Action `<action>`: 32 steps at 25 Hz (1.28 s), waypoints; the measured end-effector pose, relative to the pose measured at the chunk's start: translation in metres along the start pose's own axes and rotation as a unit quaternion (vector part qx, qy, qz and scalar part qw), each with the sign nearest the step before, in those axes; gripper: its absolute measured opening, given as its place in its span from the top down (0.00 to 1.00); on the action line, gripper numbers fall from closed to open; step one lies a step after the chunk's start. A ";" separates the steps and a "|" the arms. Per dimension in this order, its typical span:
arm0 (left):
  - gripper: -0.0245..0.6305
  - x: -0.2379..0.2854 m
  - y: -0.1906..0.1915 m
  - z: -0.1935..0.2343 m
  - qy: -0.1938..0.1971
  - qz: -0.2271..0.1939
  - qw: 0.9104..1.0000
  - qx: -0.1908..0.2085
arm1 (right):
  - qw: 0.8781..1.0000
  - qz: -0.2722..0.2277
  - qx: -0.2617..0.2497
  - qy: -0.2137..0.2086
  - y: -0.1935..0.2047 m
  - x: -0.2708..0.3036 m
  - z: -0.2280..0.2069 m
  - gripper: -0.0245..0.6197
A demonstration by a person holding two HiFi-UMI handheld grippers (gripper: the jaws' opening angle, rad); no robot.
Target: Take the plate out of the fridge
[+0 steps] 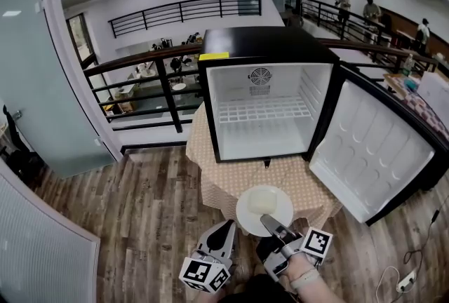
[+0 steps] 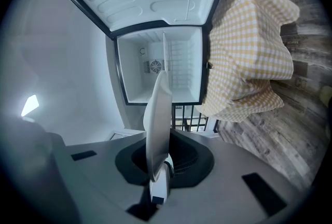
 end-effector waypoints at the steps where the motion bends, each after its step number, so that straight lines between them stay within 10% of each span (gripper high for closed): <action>1: 0.95 -0.001 0.000 0.001 -0.001 0.001 1.000 0.000 | 1.000 0.000 0.002 0.000 0.001 0.000 -0.001 0.90; 32: 0.95 -0.051 -0.002 -0.043 -0.046 -0.012 0.999 -0.004 | 1.000 0.031 0.001 0.003 0.029 -0.058 0.006 0.89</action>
Point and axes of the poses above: the fingertips, and each gripper's own axes: x forward along the fingers, z to its left, y out of its underside, the point moved 1 cm from there along -x, backward along the fingers
